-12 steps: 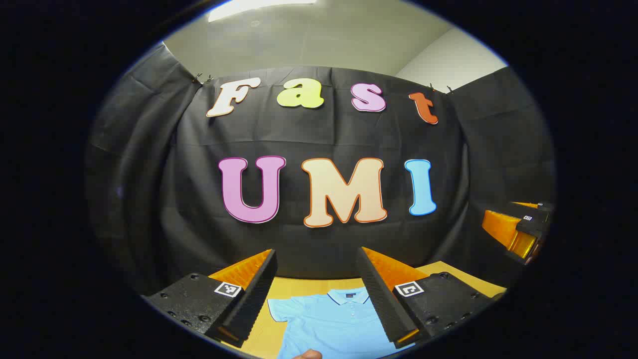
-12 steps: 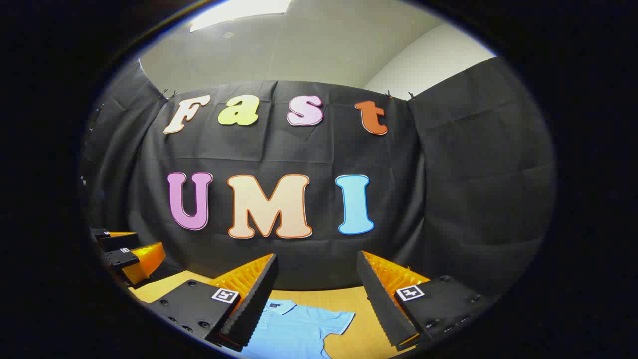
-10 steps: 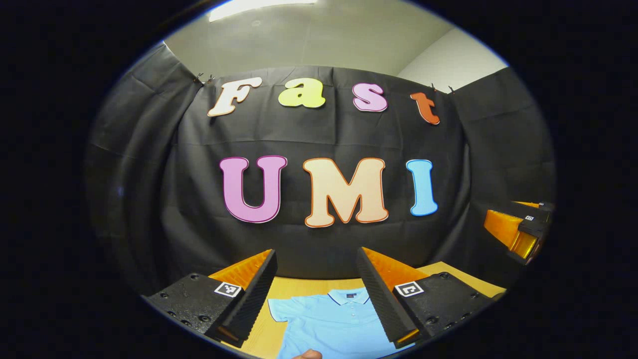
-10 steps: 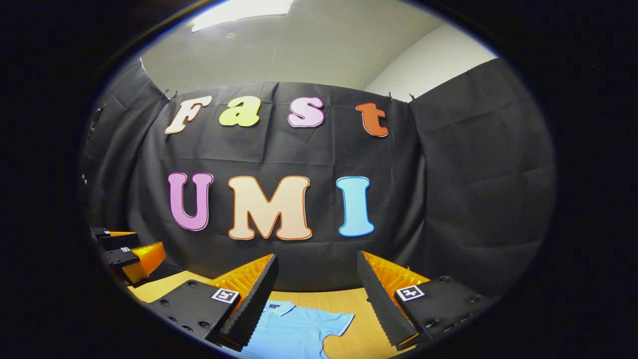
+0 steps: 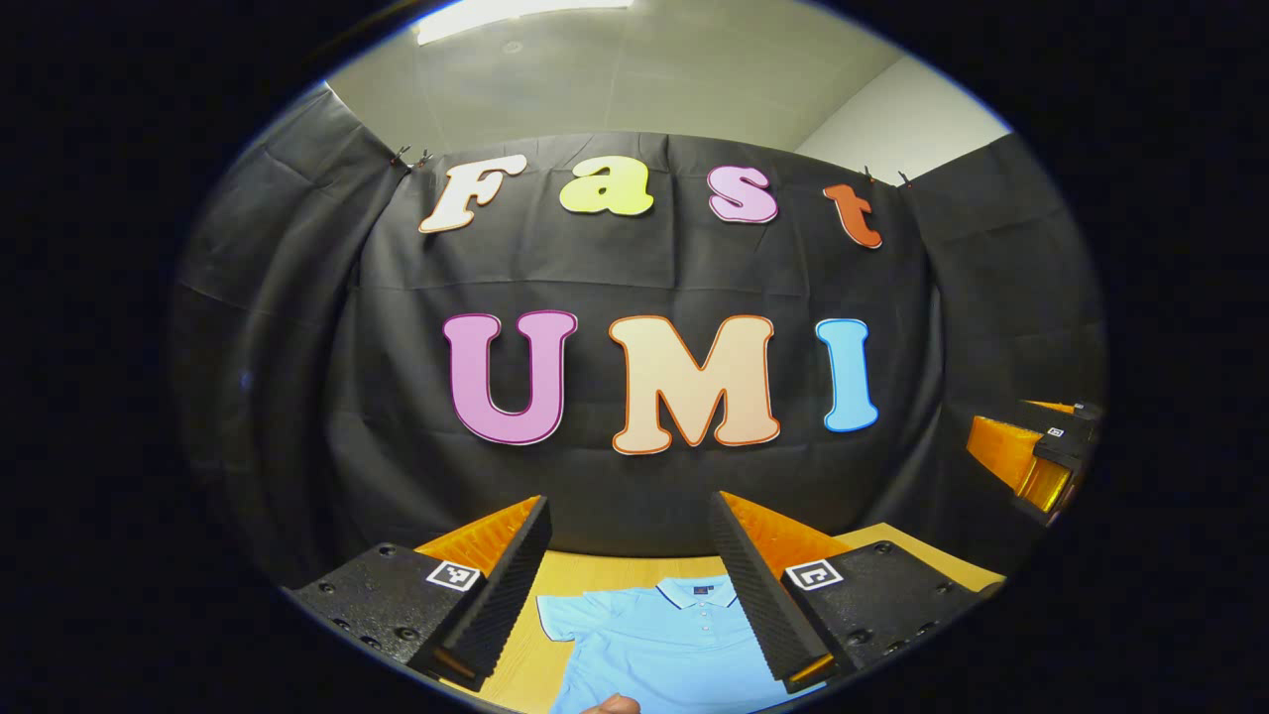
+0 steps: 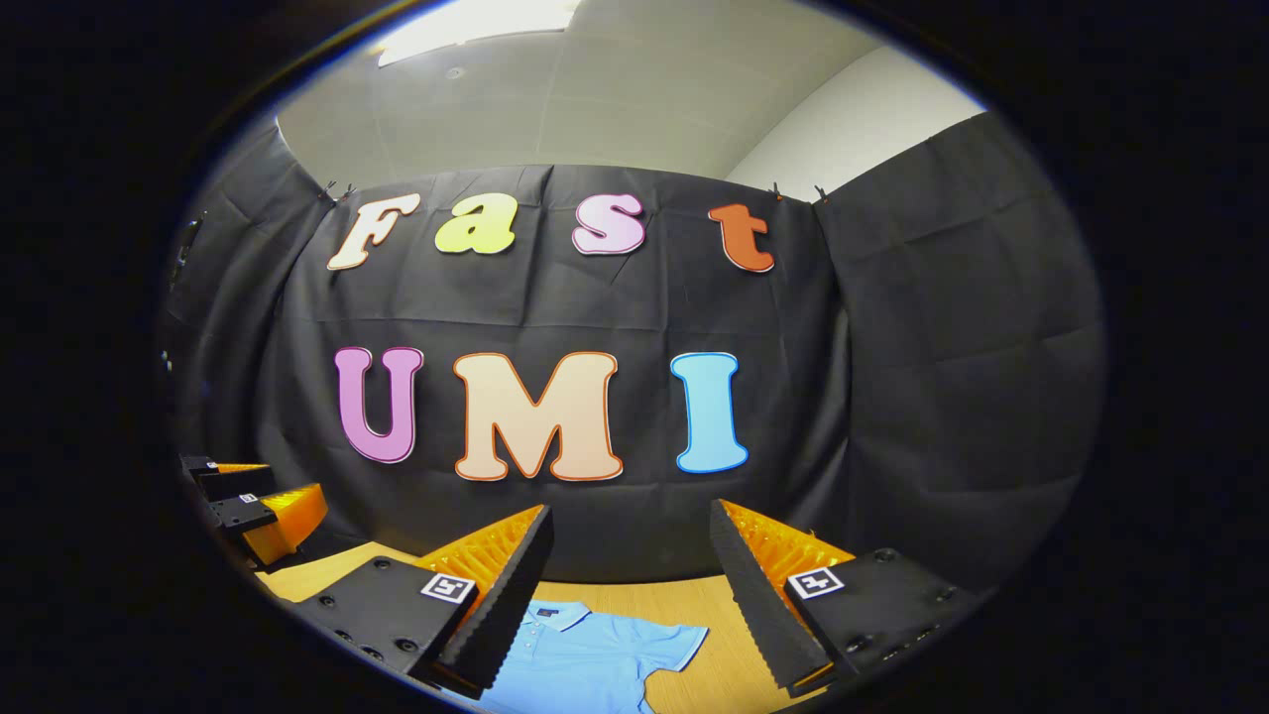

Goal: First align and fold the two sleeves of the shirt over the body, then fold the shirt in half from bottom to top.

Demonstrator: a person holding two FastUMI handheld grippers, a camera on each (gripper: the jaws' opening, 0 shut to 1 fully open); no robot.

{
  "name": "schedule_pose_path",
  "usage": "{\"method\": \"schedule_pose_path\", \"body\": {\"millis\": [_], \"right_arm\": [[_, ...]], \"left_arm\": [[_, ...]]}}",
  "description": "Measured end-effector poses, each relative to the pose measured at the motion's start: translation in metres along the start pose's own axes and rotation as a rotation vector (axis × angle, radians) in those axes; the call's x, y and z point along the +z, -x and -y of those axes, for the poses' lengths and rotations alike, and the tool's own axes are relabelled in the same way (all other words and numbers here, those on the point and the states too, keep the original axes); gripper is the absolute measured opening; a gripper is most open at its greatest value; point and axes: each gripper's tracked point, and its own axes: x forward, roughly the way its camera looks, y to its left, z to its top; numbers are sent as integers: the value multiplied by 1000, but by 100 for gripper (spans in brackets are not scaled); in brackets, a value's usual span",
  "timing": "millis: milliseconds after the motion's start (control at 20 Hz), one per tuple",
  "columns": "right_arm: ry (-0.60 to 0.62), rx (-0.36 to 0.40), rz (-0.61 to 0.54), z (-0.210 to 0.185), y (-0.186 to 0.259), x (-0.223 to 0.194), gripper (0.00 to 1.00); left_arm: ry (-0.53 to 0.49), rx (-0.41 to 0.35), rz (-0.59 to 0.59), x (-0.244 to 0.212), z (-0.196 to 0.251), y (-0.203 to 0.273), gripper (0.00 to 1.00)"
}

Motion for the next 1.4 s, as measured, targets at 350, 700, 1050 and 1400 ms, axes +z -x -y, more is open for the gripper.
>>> {"method": "schedule_pose_path", "body": {"millis": [350, 700, 1050, 1400], "right_arm": [[4, 18, -18, 9, 1, -10, 96], [56, 1, -60, 42, -20, -40, 98], [88, -16, -166, 45, -74, -103, 100], [155, -53, -285, 52, -119, -177, 99]], "left_arm": [[6, 13, -6, -1, 8, 8, 96], [18, 26, 28, 7, 20, 17, 95], [-4, 38, 42, 14, 7, -8, 95], [-23, 62, 6, -1, -21, -27, 95]]}}
